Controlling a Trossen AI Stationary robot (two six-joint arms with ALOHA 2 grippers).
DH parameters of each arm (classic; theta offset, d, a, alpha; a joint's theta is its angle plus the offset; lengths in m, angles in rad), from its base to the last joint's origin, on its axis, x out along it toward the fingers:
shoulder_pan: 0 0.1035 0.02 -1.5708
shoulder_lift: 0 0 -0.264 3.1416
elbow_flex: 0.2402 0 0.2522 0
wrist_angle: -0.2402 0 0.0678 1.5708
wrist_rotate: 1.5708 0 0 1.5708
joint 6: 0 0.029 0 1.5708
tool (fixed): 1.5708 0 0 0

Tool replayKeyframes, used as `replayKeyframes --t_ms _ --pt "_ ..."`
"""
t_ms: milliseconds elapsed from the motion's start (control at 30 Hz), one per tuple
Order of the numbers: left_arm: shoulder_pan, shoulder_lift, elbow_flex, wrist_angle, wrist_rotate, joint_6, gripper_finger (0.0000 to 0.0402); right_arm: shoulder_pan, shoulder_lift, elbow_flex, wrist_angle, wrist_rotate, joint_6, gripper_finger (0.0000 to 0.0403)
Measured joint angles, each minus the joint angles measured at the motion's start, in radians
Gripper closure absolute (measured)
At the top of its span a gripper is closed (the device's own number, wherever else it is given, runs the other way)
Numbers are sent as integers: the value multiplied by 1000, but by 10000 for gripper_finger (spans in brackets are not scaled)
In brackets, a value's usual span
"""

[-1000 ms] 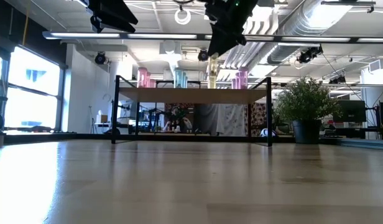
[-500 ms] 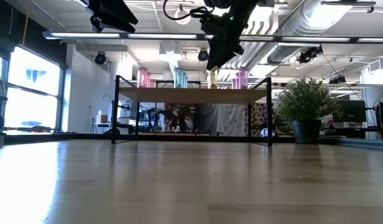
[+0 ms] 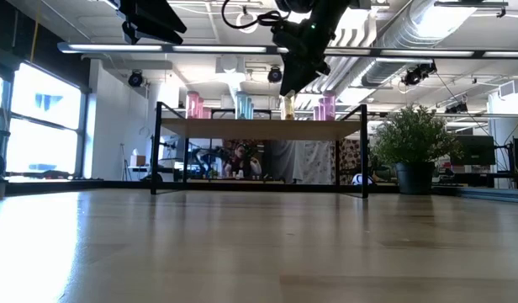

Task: Pick and place medicine bottles onto shelf by color
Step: Put the yellow pill bottle on the shelf aligned with the other yellow pill bottle

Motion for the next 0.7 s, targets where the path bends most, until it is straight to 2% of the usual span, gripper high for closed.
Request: replayKeyframes --t_ms 700 --pt "0 0 0 0 0 0 234 0 -1 0 -1 22 -1 233"
